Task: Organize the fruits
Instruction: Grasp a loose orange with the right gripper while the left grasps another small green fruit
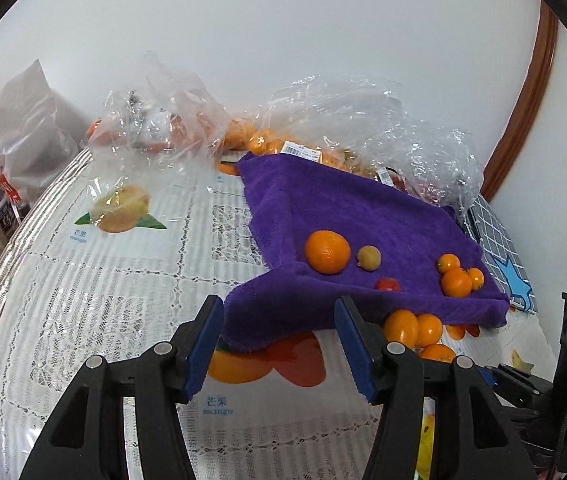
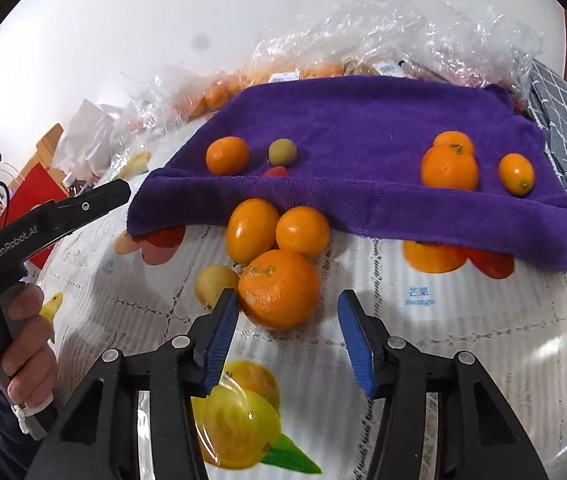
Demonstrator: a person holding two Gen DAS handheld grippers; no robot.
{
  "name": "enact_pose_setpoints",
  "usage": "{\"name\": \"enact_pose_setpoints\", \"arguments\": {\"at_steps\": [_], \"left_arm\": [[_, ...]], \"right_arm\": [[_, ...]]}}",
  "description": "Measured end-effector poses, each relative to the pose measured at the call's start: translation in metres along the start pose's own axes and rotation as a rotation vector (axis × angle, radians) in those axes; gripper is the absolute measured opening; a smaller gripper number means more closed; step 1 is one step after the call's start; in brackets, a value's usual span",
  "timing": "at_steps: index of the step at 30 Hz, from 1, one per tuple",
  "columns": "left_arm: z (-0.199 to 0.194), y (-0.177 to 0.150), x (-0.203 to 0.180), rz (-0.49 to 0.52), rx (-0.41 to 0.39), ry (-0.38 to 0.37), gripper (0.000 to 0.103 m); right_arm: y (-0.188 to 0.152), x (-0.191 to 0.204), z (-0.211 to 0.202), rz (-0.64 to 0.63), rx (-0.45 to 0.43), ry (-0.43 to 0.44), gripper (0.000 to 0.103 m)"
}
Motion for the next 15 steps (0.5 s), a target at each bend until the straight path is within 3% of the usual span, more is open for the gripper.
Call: {"name": "enact_pose_setpoints", "arguments": {"at_steps": [2,7,15], "left_arm": [[-0.001,0.001,-0.005,0.019,-0.004,-0.003,0.055],[0.003,-0.004,-0.022,0.072,0.011,-0.041,0.055],[0.012,-0.014,-0.063,0.160,0.061,-0.156,0.055]], "right_arm": [[0.000,0.004,0.001,-0.011,-0.005,0.005,0.042],[-0.003,-0.003,-0.011,-0.013,-0.043,0.000,0.042],[-0.006,-0.058,-0.044,-0.046,-0.135,-0.165,0.042]]}}
Point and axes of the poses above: each gripper's, at about its wrist camera, not at the fingertips, and z roughly the way its jaws point, x to its left, y to its top, the point moved 4 cm from there along z, roughly the way its jaws point, and after that the axes turned 15 degrees about z, right-handed, at the moved point
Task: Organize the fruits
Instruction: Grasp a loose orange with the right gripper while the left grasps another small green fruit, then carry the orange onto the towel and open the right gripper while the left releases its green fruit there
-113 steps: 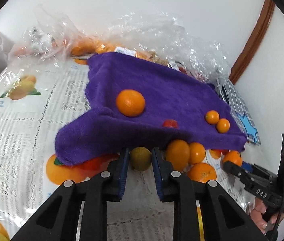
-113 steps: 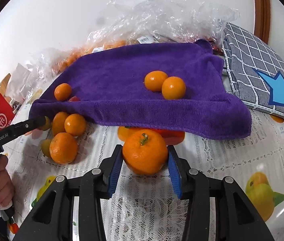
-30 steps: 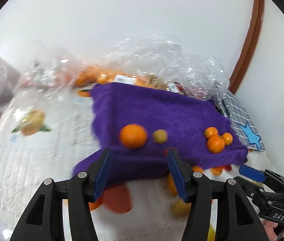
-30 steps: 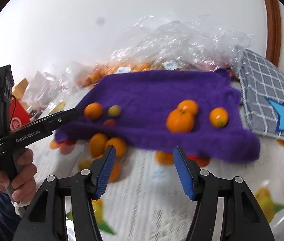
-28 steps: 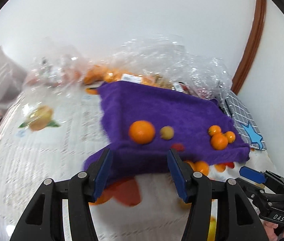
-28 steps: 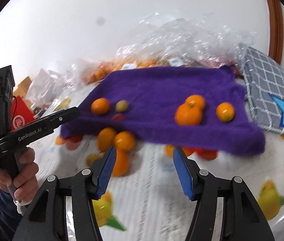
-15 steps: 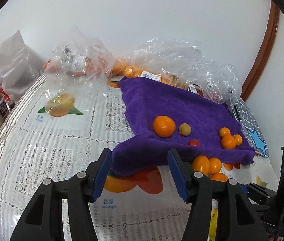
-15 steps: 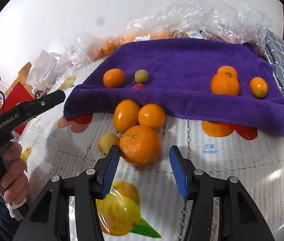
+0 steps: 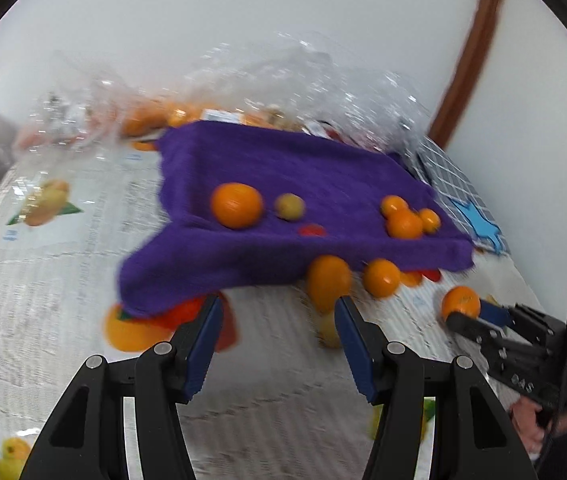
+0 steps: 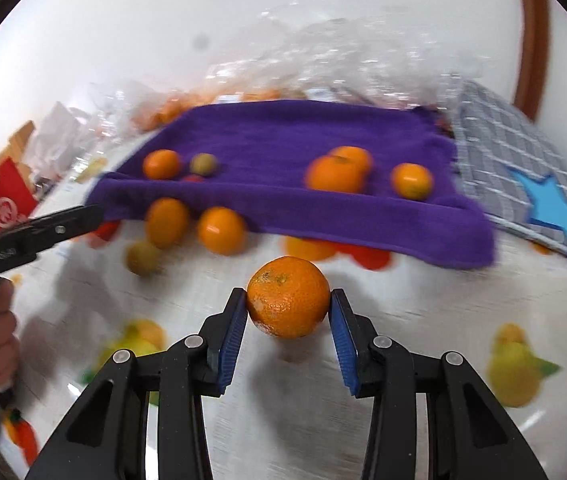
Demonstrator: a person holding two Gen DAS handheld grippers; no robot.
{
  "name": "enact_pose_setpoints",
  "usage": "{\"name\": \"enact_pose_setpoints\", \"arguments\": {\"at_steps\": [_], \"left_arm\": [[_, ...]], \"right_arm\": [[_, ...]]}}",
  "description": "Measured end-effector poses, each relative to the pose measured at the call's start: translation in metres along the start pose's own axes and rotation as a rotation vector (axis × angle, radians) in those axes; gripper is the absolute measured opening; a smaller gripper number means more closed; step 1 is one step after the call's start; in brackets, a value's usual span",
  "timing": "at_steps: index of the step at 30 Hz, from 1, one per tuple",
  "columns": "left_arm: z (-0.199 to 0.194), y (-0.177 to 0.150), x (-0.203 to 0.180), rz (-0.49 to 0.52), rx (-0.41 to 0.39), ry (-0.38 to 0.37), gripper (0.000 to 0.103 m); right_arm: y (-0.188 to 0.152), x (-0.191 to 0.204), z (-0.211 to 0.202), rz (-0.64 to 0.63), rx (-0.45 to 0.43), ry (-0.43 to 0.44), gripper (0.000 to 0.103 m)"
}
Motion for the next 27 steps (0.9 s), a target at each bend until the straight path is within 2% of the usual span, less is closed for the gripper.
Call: {"name": "enact_pose_setpoints", "arguments": {"at_steps": [2,4,9,14,20,27], "left_arm": [[0.004,-0.001,-0.010,0.004,0.010,-0.033,0.055],[0.008,-0.002,-0.020,0.011,0.021,-0.056,0.055],[0.023,-0.005,-0.037,0.048,0.094,-0.002,0.055],[0.029,-0.005,-0.037,0.031,0.108,0.019,0.048],[0.028,-0.006,-0.032,0.001,0.102,0.005,0.028],[0.026,-0.008,-0.027,-0.035,0.090,-0.014,0.026]], "right_arm": [[-0.001,-0.017,-0.002,0.023,-0.001,-0.026,0.042],[0.000,-0.028,-0.003,0.065,0.008,-0.012,0.042],[0.000,-0.032,-0.005,0.078,-0.005,-0.012,0.042],[0.000,-0.034,0.000,0.085,0.012,-0.027,0.042],[0.000,-0.041,0.001,0.135,0.018,-0.031,0.042],[0.001,-0.045,0.002,0.167,0.023,-0.013,0.042]]}}
Point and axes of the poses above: each gripper's, at about its wrist camera, not at the fingertips, and z roughly the way its jaws point, x to its left, y to its top, the point moved 4 cm from there along z, roughly the way its jaws point, and after that the axes turned 15 degrees about z, right-handed, at the moved point
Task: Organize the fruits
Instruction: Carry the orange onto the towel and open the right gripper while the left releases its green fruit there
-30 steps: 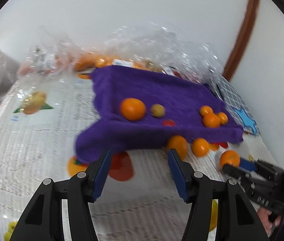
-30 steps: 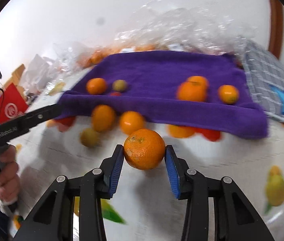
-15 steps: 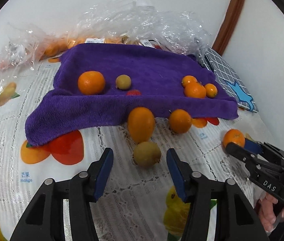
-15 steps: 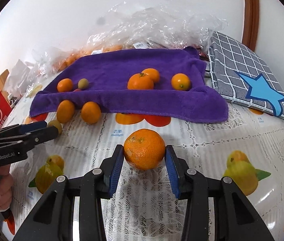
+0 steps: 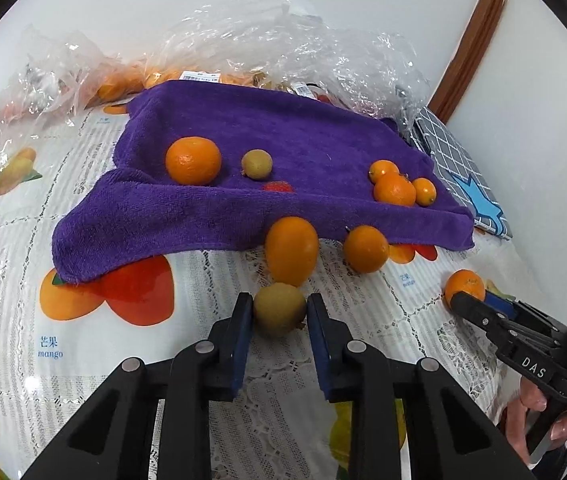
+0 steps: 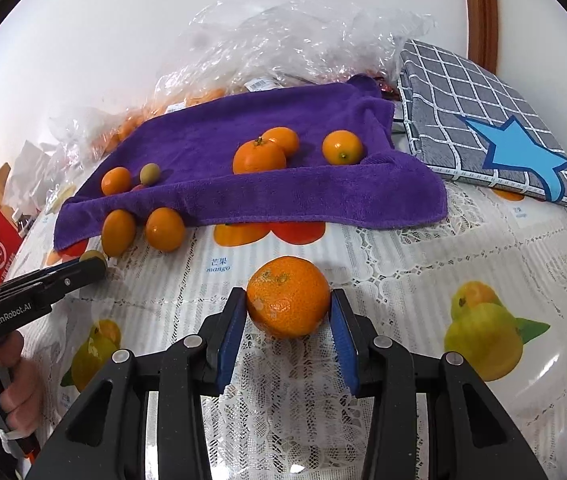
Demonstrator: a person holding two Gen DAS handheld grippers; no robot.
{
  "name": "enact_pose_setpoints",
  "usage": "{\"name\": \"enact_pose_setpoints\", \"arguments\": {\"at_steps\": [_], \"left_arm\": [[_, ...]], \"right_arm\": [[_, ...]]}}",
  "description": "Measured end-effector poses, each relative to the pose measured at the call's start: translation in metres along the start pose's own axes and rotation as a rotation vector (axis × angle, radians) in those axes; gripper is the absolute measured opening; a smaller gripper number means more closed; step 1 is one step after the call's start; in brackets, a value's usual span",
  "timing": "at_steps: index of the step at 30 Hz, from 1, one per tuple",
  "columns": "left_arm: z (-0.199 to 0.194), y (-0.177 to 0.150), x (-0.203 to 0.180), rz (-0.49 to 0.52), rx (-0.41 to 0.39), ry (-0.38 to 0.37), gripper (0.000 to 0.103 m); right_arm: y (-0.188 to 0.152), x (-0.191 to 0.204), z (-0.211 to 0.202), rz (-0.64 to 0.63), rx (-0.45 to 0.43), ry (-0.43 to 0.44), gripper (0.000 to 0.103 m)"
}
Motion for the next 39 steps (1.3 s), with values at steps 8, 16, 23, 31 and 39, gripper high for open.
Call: {"name": "enact_pose_setpoints", "arguments": {"at_steps": [8,16,23,31,39], "left_arm": [[-0.001,0.000,0.002,-0.019,-0.005,-0.005,0.026],[-0.010,0.001,0.003,-0.034,-0.069,-0.025,0.026],[-0.017,0.003,-0.001,-0.014,-0.112,-0.052,0.026],[-0.027,0.001,-0.005,-0.003,-0.142,-0.056,0.026],[-0.047,0.016,0.010,-0.050,-0.152,0.001,0.026]], "right_arm": [[-0.002,0.005,0.000,-0.030,-0.008,-0.039,0.042],[-0.002,0.003,0.003,-0.025,0.005,-0.065,0.042],[0.000,0.001,0.000,-0.008,-0.003,-0.030,0.041],[0.000,0.001,-0.009,0.009,-0.025,0.043,0.041],[0.017,0.000,-0.013,0.004,-0.003,0.079,0.041]]}}
Point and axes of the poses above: each gripper's, at about its wrist camera, not at the fingertips, and z roughly the way its jaws point, x to its left, y to its top, the point moved 4 cm from there along z, roughly the way its jaws point, and after that the axes turned 15 degrees about z, right-handed, at the moved point
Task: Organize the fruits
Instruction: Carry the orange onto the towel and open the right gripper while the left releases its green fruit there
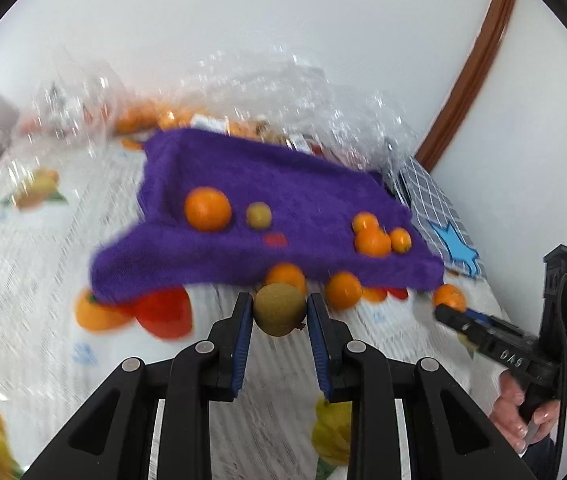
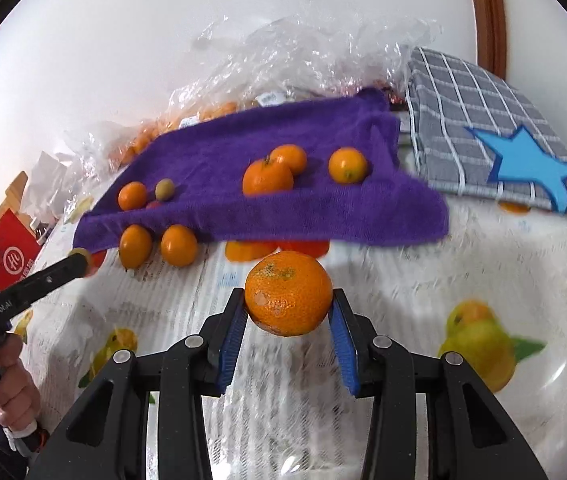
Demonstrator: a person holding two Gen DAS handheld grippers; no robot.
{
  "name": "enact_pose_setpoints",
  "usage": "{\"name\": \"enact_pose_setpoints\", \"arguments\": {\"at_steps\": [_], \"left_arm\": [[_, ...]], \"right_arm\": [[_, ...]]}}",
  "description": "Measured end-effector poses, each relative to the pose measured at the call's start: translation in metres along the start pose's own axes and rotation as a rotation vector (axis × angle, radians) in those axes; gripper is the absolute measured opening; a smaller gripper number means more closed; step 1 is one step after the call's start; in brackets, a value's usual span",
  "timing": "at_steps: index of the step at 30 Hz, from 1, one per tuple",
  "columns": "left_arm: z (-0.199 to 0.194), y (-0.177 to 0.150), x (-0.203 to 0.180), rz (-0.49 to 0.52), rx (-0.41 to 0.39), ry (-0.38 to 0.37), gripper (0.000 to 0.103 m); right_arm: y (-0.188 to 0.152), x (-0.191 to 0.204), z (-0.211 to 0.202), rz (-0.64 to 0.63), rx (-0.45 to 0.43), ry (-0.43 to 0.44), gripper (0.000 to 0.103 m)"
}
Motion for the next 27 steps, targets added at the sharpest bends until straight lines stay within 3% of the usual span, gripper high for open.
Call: {"name": "enact_pose_setpoints", "arguments": {"at_steps": [7,13,19,27], "left_arm": [[-0.010,0.065,0.026,-0.006,-0.066,0.065,0.026],[0.008,0.105,0.049,-0.046,-0.067,0.100,0.026],[0.049,0.114,0.064,-0.054,-0.004,0.119,0.026],[0.109,0.107,0.071,-0.047,0.137,0.133,0.026]], "right_arm": [[0.074,0.010,-0.017,-0.022,-0.105,0.022,0.041],[0.129,0.022,0.005,-0.053,-0.129,-0.012,0.041],[0.149,0.027,0.054,-0.055,-0.075,-0.011,0.041],[0.141,0.020,0.115,-0.040,0.034,-0.043,0.041]]}}
Point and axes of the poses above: each gripper's, at about its wrist camera, not at the fingertips, and z roughly the way its jaws point, x to its left, y to its top, the point moved 4 cm from there along z, roughly the way its jaws point, and after that the axes turned 15 degrees about z, right-handed, at the moved point
